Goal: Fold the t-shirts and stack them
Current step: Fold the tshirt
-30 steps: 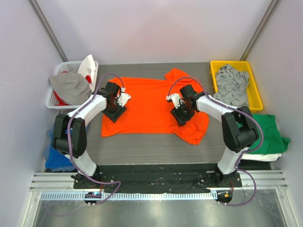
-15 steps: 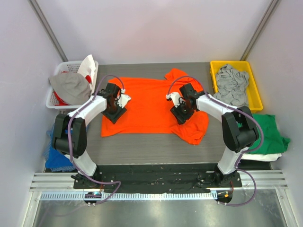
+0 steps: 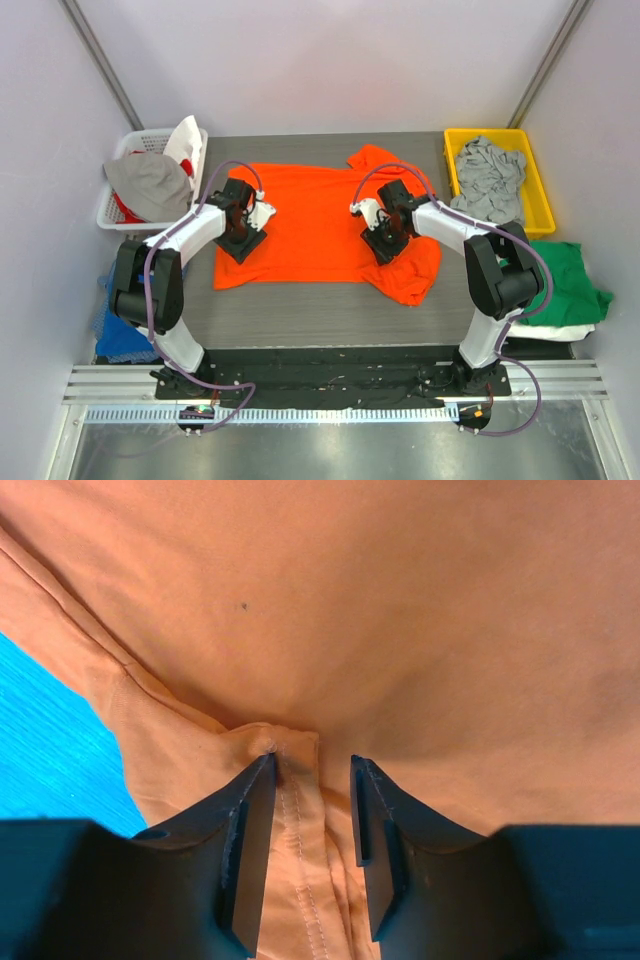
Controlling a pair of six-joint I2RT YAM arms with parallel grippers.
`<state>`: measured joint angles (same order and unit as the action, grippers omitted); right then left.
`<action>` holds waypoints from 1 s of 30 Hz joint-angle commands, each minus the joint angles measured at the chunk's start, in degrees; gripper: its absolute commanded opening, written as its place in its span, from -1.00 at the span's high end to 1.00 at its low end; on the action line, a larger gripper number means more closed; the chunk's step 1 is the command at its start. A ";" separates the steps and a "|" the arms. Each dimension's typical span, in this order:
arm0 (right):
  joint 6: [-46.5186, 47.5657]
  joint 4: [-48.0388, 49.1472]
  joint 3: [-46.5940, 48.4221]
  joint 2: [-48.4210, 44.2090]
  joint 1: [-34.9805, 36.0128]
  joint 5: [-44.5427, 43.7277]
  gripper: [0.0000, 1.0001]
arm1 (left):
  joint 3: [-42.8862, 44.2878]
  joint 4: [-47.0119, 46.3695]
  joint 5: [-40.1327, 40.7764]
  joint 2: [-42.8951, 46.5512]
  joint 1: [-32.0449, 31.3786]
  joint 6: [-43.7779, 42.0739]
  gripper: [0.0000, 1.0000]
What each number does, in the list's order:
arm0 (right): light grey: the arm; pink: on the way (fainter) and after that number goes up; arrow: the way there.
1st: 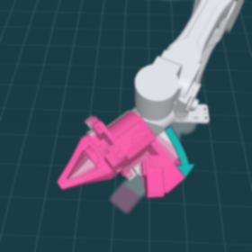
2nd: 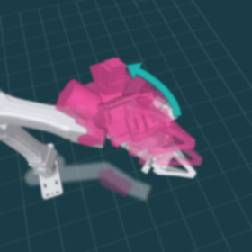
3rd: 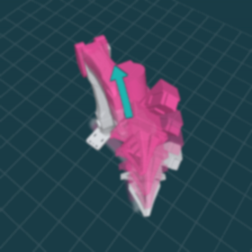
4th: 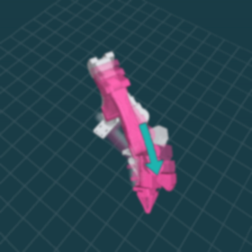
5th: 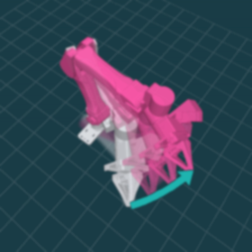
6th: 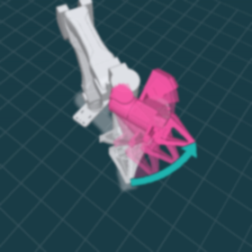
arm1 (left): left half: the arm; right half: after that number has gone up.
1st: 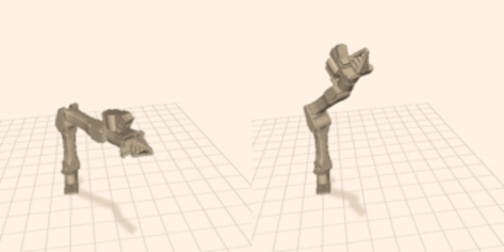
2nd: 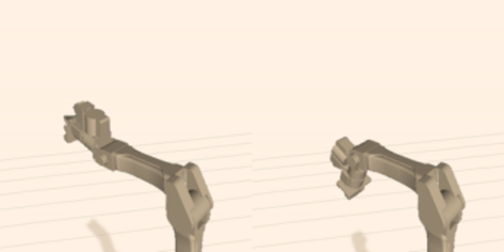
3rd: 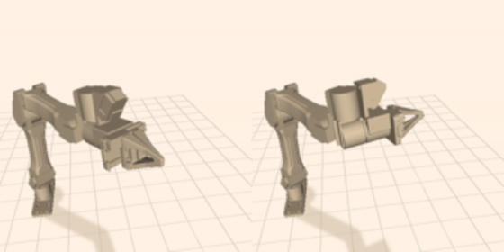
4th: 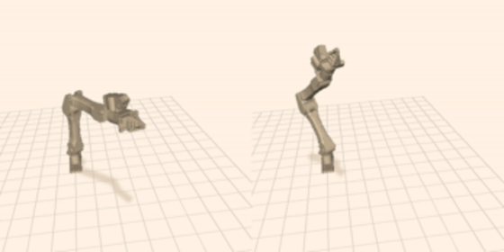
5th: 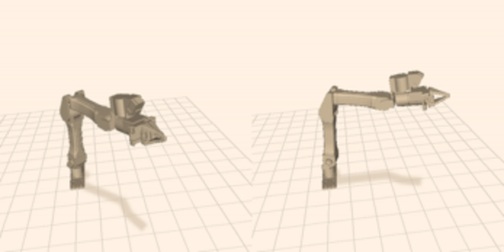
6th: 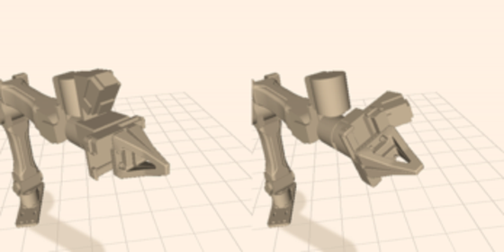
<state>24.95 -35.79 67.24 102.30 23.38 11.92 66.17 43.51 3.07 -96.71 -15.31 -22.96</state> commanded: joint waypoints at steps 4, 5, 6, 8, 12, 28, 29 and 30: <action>0.10 1.51 -0.27 0.62 0.44 -0.15 0.21 | -0.69 -1.49 0.80 1.34 -0.16 -0.68 -0.10; 0.01 1.51 -0.27 0.79 0.36 -0.23 0.22 | -0.69 -1.58 0.80 1.43 -0.16 -0.59 -0.09; 0.10 1.51 -0.36 0.71 0.35 -0.23 0.24 | -0.78 -1.58 0.88 1.43 -0.16 -0.68 -0.10; 0.10 1.51 -0.36 0.62 0.44 -0.41 0.35 | -0.87 -1.58 0.97 1.43 -0.16 -0.77 -0.09; 0.01 1.43 -0.36 0.44 0.44 -0.50 0.59 | -1.04 -1.58 1.15 1.43 -0.07 -0.86 -0.09; -0.43 1.43 -0.80 0.09 0.44 0.12 0.98 | -6.58 5.71 -1.49 11.62 -0.16 -5.69 -0.09; -0.34 1.43 -0.88 0.18 0.44 0.12 0.98 | -7.80 5.89 -1.49 13.11 -0.16 -5.95 -0.09; -0.43 1.43 -0.97 0.18 0.44 0.12 0.98 | -8.33 6.32 -1.66 13.90 -0.07 -6.30 -0.09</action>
<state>24.88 -35.27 66.54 103.02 23.53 11.90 60.05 47.00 2.85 -87.09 -15.31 -26.81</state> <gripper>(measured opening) 0.035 0.545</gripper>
